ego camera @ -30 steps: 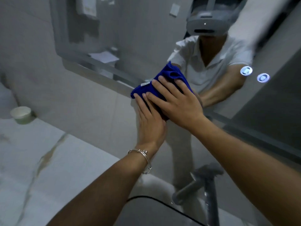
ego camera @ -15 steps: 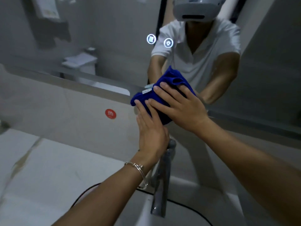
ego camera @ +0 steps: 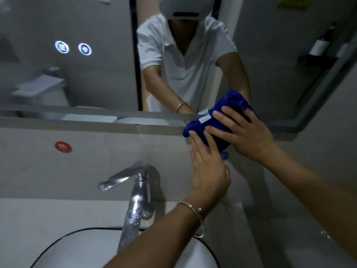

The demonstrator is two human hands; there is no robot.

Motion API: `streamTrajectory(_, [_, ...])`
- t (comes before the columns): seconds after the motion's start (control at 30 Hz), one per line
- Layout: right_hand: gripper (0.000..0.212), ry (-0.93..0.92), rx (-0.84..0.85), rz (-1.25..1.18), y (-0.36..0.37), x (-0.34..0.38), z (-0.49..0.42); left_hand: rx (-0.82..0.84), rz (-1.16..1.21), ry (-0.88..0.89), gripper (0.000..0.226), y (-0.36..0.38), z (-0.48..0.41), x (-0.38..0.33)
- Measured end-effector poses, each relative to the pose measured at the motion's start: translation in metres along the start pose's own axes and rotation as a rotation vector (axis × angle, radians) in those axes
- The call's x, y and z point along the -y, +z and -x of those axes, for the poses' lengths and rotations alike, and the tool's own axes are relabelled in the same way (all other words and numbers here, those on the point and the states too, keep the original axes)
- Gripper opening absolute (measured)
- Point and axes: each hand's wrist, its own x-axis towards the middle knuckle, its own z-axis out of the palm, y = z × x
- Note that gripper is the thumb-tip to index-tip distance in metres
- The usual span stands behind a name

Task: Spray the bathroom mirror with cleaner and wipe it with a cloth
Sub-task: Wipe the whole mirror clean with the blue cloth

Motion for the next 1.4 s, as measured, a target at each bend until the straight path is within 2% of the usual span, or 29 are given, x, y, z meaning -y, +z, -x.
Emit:
streamTrajectory(0.17, [0.060, 0.167, 0.068, 0.002, -0.009, -0.030, 0.059, -0.025, -0.112, 0.213, 0.085, 0.047, -0.005, -0.021])
streamTrajectory(0.3, [0.047, 0.243, 0.079, -0.006, -0.009, -0.033, 0.071, -0.073, -0.111, 0.177, 0.088, 0.063, -0.008, -0.054])
streamTrajectory(0.37, [0.045, 0.400, 0.031, -0.014, -0.010, -0.035, 0.068, -0.121, -0.142, 0.268, 0.082, 0.055, -0.015, -0.068])
streamTrajectory(0.43, [0.051, 0.608, -0.004, -0.022, -0.014, -0.044, 0.062, -0.163, -0.287, 0.402, 0.075, 0.043, -0.030, -0.077])
streamTrajectory(0.67, [0.078, 0.874, -0.061, -0.166, -0.054, -0.095, 0.006, -0.316, -0.574, 0.559, 0.071, -0.026, -0.089, -0.124])
streamTrajectory(0.77, [0.066, 0.956, -0.107, -0.177, -0.078, -0.127, -0.040, -0.406, -0.605, 0.632, 0.067, -0.086, -0.122, -0.152])
streamTrajectory(0.9, [0.056, 1.067, -0.161, -0.240, -0.117, -0.165, -0.120, -0.453, -0.788, 0.686, 0.062, -0.180, -0.150, -0.184])
streamTrajectory(1.0, [0.056, 1.071, -0.186, -0.280, -0.145, -0.178, -0.182, -0.548, -0.971, 0.642, 0.061, -0.245, -0.162, -0.188])
streamTrajectory(1.1, [0.057, 0.993, -0.157, -0.302, -0.168, -0.178, -0.243, -0.620, -1.051, 0.568, 0.062, -0.304, -0.167, -0.173])
streamTrajectory(1.3, [0.061, 0.776, -0.104, -0.282, -0.193, -0.145, -0.350, -0.755, -1.096, 0.400, 0.062, -0.401, -0.158, -0.109])
streamTrajectory(1.4, [0.063, 0.698, -0.099, -0.282, -0.197, -0.121, -0.395, -0.740, -1.106, 0.304, 0.060, -0.442, -0.154, -0.076])
